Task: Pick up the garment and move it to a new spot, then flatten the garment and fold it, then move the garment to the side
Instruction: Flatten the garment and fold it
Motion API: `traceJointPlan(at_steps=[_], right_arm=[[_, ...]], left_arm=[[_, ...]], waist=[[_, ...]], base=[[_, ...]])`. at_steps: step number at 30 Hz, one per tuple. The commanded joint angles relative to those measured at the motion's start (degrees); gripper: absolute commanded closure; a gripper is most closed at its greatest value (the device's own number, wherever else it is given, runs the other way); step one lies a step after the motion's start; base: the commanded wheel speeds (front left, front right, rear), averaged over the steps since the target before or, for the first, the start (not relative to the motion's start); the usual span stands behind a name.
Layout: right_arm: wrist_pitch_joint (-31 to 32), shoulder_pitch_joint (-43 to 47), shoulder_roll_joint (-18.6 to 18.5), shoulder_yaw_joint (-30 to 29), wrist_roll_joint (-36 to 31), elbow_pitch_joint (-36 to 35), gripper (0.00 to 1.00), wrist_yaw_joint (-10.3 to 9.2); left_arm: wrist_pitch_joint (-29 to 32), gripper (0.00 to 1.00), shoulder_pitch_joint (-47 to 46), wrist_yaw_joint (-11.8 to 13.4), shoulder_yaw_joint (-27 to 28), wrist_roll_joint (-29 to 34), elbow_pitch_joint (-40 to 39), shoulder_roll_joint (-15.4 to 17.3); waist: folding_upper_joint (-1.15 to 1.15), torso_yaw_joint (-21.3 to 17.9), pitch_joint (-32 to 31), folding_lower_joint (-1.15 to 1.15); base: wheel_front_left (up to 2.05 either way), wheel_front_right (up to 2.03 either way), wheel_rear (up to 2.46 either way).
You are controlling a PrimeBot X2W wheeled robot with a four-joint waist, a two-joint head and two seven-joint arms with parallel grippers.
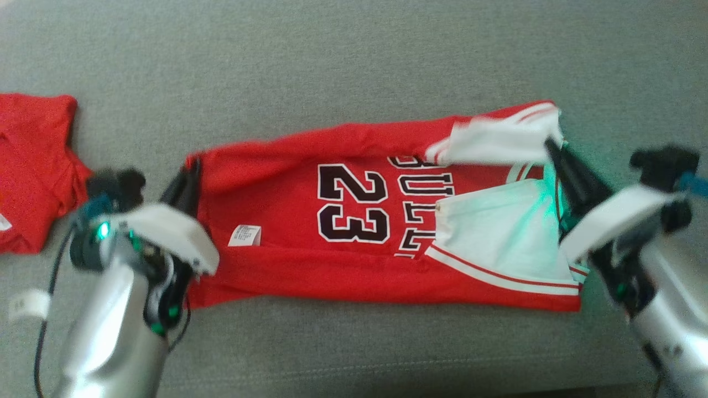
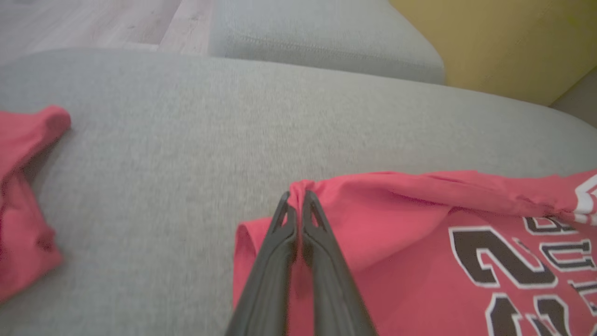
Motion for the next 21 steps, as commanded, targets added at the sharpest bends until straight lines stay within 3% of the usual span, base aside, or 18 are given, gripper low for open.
traceJointPlan(at_steps=[1,13,14,15,16,21], right_arm=[[-0.1,1.3,0.0,-0.6,0.3,-2.4,1.00,-0.04],[3.8,19.3,6.6,-13.6,-4.8,-10.3,1.00,-0.04],[4.7,20.3,7.1,-14.3,-5.5,-10.8,0.83,-0.04],[5.4,21.2,7.7,-15.0,-6.1,-11.4,0.52,-0.04],[6.0,22.0,8.4,-15.8,-6.6,-11.9,0.00,-0.04],[7.1,25.6,10.8,-18.6,-10.8,-15.2,0.00,-0.04]], left_arm=[[-0.9,1.00,-0.2,0.5,2.6,-0.2,-2.6,2.1],[-1.7,1.00,10.1,3.7,3.2,-0.3,-8.7,3.3],[-1.3,0.98,10.4,3.7,3.1,-0.5,-8.8,3.3],[-1.0,0.53,10.7,3.9,3.0,-0.6,-8.8,3.3],[-0.8,0.00,10.9,3.9,3.1,-0.9,-8.7,3.2],[-2.7,0.00,12.9,5.1,3.3,-0.6,-8.6,3.0]], waist=[[0.00,-0.3,-0.3,0.00],[0.00,-0.7,-2.0,0.00],[0.00,-0.7,-2.1,0.00],[0.00,-0.7,-2.1,0.00],[0.00,-0.7,-2.2,0.00],[0.00,-1.2,-3.0,0.00]], base=[[0.00,0.00,0.00],[0.00,0.00,0.00],[0.00,0.00,0.00],[0.00,0.00,0.00],[0.00,0.00,0.00],[0.00,0.00,0.00]])
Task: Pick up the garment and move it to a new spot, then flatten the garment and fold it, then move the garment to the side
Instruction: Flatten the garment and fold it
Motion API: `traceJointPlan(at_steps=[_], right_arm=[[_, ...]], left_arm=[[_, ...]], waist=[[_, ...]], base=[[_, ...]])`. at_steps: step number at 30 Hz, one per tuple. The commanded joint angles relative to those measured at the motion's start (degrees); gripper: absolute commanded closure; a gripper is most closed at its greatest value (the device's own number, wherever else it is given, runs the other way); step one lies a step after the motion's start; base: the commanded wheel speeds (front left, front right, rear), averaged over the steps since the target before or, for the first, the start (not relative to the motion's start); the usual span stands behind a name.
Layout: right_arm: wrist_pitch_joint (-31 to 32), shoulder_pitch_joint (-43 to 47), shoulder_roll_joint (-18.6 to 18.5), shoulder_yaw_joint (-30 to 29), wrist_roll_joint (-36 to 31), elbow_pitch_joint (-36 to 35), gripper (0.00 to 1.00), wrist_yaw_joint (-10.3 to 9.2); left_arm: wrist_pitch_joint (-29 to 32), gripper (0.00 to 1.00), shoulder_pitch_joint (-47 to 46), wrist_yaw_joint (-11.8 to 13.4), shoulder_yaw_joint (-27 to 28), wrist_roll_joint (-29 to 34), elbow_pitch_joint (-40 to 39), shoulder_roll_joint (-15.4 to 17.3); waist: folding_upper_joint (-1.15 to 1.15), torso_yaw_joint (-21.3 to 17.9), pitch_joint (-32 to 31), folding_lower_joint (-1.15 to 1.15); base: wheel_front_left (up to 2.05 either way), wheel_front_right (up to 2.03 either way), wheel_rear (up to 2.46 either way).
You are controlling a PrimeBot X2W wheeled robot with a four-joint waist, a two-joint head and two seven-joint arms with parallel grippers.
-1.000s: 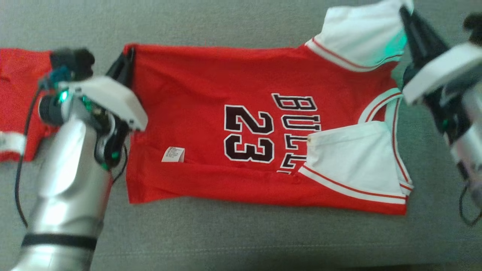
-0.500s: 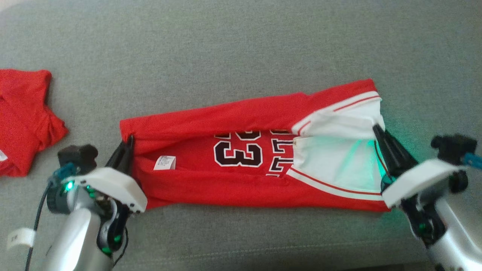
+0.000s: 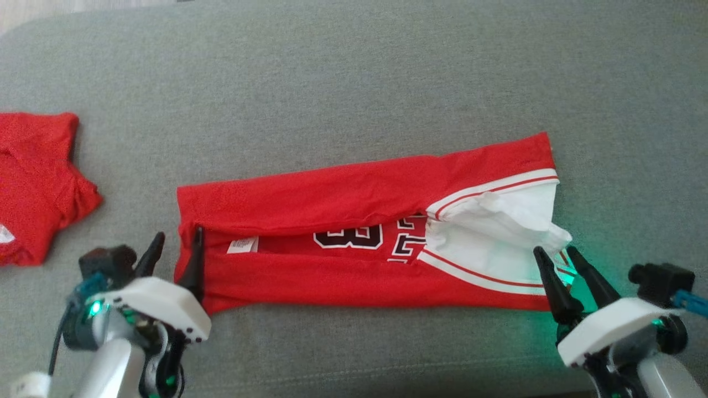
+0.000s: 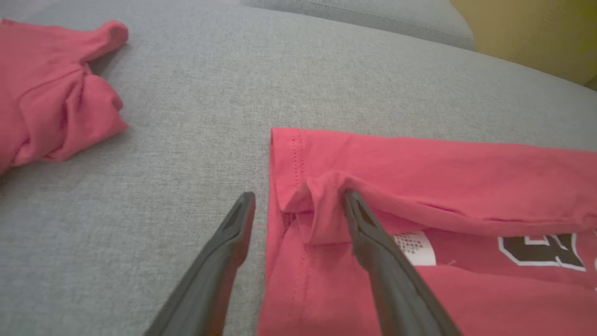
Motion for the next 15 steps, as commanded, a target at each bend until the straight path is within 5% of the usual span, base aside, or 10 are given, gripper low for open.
traceJointPlan(at_steps=[1,15], right_arm=[[-0.7,1.1,0.3,-0.5,-2.3,-3.8,0.00,-0.04],[-2.6,3.0,5.0,-6.5,-18.3,-21.5,0.00,-0.04]], left_arm=[[-2.3,0.00,0.0,0.9,2.3,0.7,-1.9,1.2],[-12.9,0.00,3.5,6.7,1.8,8.8,-11.6,-0.2]], waist=[[0.00,-0.3,-0.5,0.00],[0.00,-0.1,-4.0,0.00]], base=[[0.00,0.00,0.00],[0.00,0.00,0.00]])
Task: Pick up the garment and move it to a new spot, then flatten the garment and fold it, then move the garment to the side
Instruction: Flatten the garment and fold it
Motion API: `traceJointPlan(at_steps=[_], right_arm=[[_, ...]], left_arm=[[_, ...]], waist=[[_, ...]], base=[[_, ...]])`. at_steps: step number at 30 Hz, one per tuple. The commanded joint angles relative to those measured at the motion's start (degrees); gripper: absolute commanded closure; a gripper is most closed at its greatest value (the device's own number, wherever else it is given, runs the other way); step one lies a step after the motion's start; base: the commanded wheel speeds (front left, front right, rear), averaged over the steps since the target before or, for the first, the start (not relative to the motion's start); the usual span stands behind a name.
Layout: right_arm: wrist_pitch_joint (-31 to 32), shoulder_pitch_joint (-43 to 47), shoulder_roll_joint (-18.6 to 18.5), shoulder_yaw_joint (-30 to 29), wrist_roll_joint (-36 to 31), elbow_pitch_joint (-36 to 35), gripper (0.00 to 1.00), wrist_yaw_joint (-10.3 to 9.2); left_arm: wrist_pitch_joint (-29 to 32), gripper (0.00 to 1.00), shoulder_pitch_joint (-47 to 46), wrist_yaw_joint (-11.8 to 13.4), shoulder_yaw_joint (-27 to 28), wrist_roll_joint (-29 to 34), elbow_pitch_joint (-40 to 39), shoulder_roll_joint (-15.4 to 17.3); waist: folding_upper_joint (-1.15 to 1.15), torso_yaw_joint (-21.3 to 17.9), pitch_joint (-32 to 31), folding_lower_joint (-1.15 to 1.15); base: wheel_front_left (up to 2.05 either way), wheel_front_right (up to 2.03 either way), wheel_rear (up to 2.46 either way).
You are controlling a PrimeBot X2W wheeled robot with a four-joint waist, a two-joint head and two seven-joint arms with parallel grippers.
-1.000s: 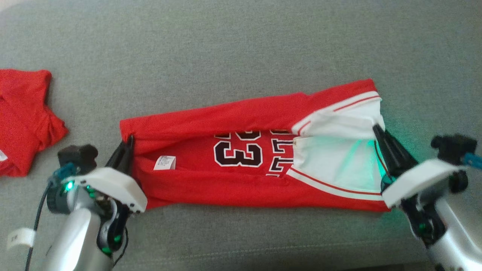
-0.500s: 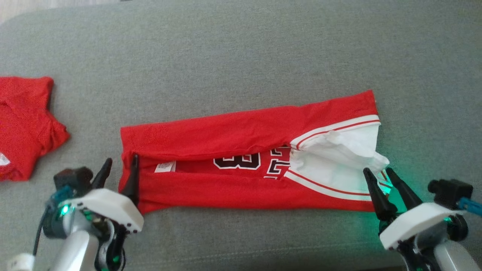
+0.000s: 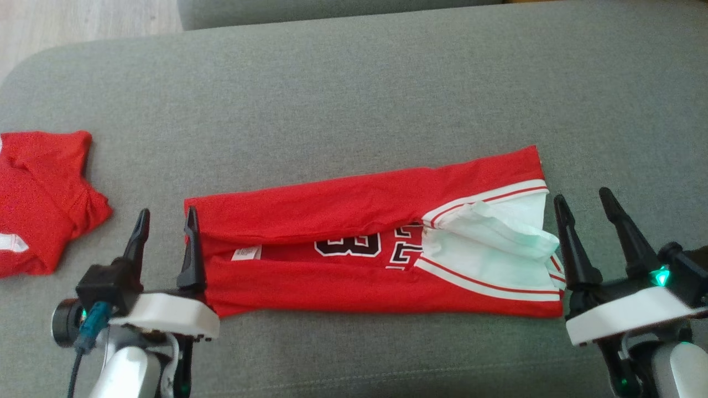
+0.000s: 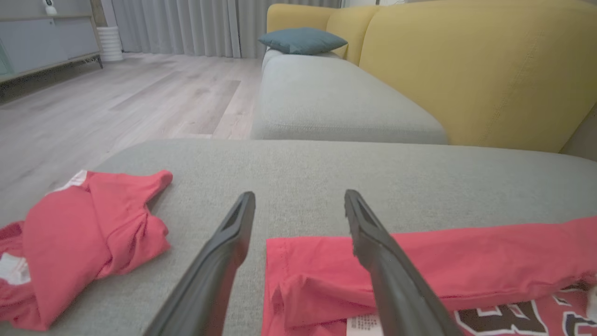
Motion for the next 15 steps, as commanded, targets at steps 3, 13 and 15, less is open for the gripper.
traceJointPlan(at_steps=[3,13,15], right_arm=[[1.3,0.0,0.6,0.6,-1.7,-3.8,0.00,-0.04],[2.7,0.8,1.8,0.4,-2.3,-4.8,0.00,-0.04],[2.8,0.8,1.9,0.4,-2.3,-4.9,0.00,-0.04]], left_arm=[[-0.8,0.00,-0.2,1.0,1.1,1.9,-4.6,0.8],[-1.0,0.00,1.6,2.5,-0.1,4.1,-8.2,0.8],[-1.0,0.00,1.7,2.6,-0.2,4.1,-8.4,0.8]], waist=[[0.00,0.3,-0.6,0.00],[0.00,0.6,-0.8,0.00],[0.00,0.7,-0.7,0.00]], base=[[0.00,0.00,0.00],[0.00,0.00,0.00],[0.00,0.00,0.00]])
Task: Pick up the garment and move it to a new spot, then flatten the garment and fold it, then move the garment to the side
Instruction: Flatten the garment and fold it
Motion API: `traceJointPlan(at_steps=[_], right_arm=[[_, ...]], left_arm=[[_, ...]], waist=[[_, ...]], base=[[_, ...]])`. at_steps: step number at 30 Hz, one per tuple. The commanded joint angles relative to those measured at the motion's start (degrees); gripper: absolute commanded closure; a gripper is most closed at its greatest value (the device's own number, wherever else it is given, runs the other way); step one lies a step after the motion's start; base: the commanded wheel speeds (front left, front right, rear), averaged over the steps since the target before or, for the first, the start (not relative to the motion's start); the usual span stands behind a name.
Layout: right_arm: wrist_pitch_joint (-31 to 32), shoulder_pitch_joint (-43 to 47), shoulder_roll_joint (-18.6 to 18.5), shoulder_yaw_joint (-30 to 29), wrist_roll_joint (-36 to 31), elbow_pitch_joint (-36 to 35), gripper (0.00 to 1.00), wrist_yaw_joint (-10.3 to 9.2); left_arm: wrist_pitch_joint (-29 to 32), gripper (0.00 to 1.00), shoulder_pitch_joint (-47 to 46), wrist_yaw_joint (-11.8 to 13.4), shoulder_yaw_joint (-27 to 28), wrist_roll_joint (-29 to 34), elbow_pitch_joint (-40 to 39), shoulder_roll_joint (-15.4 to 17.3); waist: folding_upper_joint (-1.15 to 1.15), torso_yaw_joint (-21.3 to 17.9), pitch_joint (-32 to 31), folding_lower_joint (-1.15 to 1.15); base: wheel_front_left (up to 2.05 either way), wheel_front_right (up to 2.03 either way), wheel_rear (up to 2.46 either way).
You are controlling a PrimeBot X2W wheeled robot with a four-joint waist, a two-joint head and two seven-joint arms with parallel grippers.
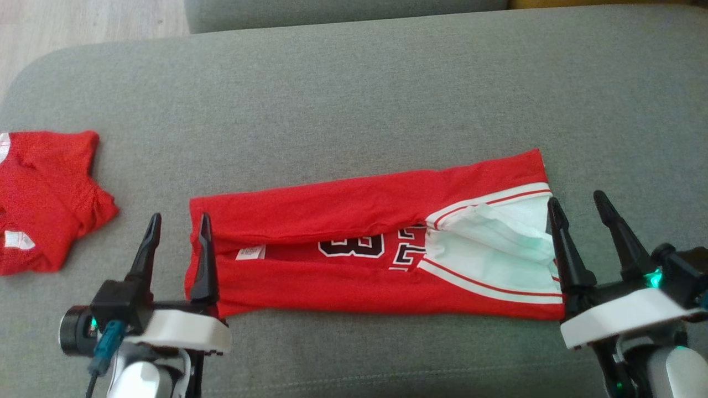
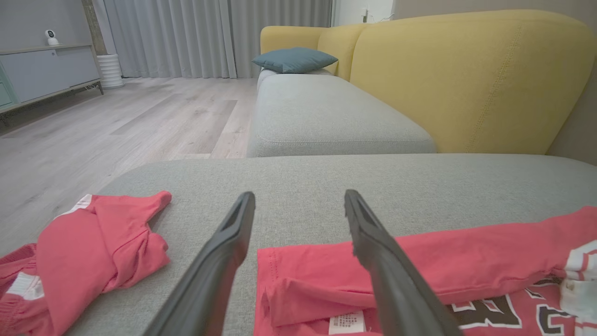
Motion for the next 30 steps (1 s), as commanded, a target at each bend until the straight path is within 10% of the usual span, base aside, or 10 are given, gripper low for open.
traceJointPlan(at_steps=[1,30], right_arm=[[0.3,-0.1,-0.1,0.7,-0.5,-2.4,0.00,-0.04],[14.3,-9.3,-2.5,1.2,5.0,23.1,0.00,-0.04]], left_arm=[[-0.6,0.00,-1.6,0.2,1.6,0.4,-2.2,0.8],[-0.8,0.00,-8.9,-0.9,0.0,1.5,-1.2,-0.9]], waist=[[0.00,0.0,0.1,0.00],[0.00,2.9,8.1,0.00]], base=[[0.00,0.00,0.00],[0.00,0.00,0.00]])
